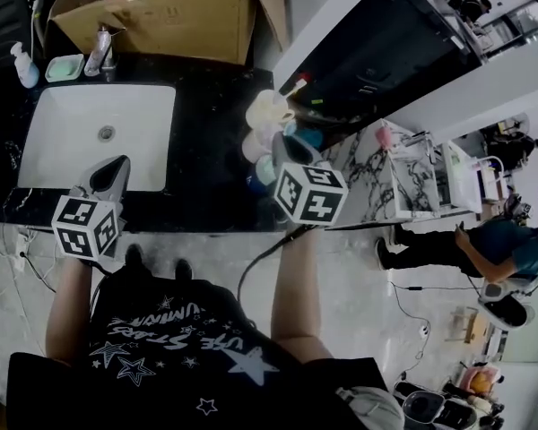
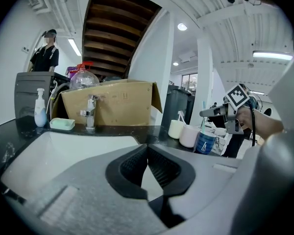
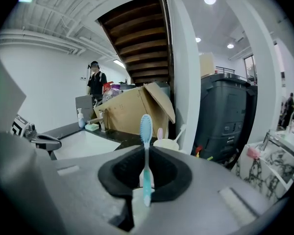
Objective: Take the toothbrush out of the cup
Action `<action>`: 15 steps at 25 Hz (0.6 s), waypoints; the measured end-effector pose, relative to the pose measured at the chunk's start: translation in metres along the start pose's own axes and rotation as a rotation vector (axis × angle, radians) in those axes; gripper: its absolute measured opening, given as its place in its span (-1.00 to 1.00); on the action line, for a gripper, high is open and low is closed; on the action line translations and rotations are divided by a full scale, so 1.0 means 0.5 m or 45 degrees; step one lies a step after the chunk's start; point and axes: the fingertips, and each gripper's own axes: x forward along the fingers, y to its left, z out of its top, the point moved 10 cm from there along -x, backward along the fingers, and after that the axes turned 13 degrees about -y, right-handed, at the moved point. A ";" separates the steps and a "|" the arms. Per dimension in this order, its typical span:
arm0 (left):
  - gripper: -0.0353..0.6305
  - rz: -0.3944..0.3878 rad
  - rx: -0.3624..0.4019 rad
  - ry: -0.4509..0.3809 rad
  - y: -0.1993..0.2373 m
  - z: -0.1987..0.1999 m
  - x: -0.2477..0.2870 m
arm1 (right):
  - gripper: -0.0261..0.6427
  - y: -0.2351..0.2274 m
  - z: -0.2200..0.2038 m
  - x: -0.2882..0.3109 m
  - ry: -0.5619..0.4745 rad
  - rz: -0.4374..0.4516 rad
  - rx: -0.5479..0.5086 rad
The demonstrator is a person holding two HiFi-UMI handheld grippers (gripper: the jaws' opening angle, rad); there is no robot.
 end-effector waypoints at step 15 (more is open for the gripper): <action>-0.87 -0.097 -0.015 -0.015 0.087 0.016 0.012 | -0.83 0.112 0.116 0.010 -0.174 0.078 -0.022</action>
